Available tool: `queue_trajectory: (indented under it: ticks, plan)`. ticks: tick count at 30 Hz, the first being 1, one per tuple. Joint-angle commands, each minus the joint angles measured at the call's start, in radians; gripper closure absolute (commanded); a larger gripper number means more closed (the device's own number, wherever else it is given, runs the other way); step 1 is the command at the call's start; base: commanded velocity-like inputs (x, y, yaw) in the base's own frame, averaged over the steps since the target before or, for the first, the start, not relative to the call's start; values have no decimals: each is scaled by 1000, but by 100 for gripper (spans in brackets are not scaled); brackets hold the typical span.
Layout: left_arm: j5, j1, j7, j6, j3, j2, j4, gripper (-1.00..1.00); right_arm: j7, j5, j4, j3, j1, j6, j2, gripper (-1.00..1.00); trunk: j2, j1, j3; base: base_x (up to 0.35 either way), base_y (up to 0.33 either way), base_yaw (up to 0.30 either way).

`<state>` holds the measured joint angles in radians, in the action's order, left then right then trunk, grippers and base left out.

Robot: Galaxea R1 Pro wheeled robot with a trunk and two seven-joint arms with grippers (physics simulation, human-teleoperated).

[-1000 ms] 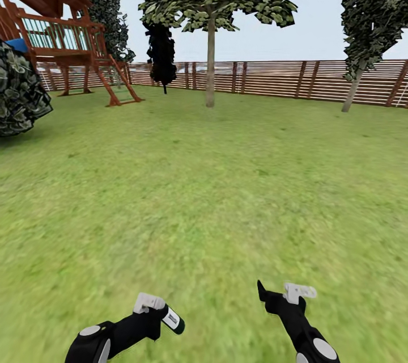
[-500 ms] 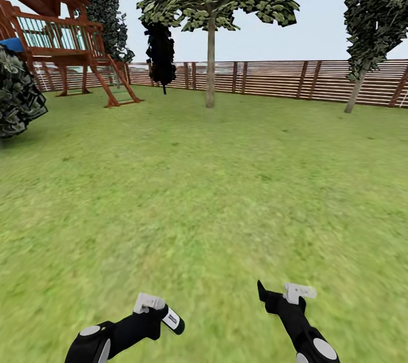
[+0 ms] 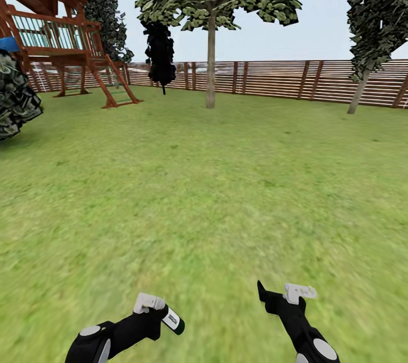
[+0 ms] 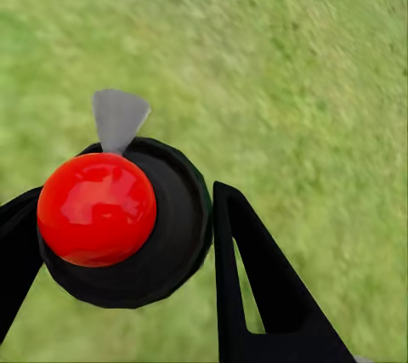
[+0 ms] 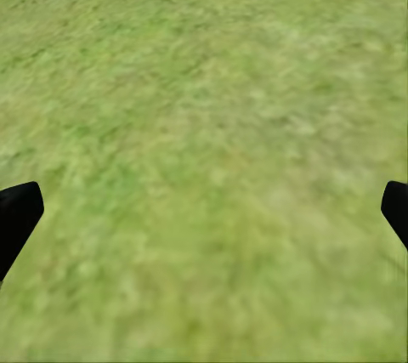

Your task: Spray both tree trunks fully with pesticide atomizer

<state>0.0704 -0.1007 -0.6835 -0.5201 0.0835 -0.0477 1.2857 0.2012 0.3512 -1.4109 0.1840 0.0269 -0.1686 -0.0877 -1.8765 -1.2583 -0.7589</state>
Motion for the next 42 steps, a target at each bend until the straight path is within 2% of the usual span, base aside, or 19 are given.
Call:
queue_trajectory:
  ticks: [1,31,36,42]
  plan:
    - [8,-1,-7,-4,4,-1,1,100,9,8,-2,3,1,-3,-1,-100,0,-1,-1,342,0,0]
    - [8,-1,-7,-4,3,-1,3,100,9,7,-27,3,-11,-4,-1,-100,0,-1,-1,342,0,0]
    - [8,-1,-7,-4,3,-1,3,100,9,6,-50,2,-22,-65,-1,-100,0,-1,-1,342,0,0]
    - [8,-1,-7,-4,3,-1,2,100,9,6,-56,1,-24,-80,0,-100,0,-1,-1,342,0,0]
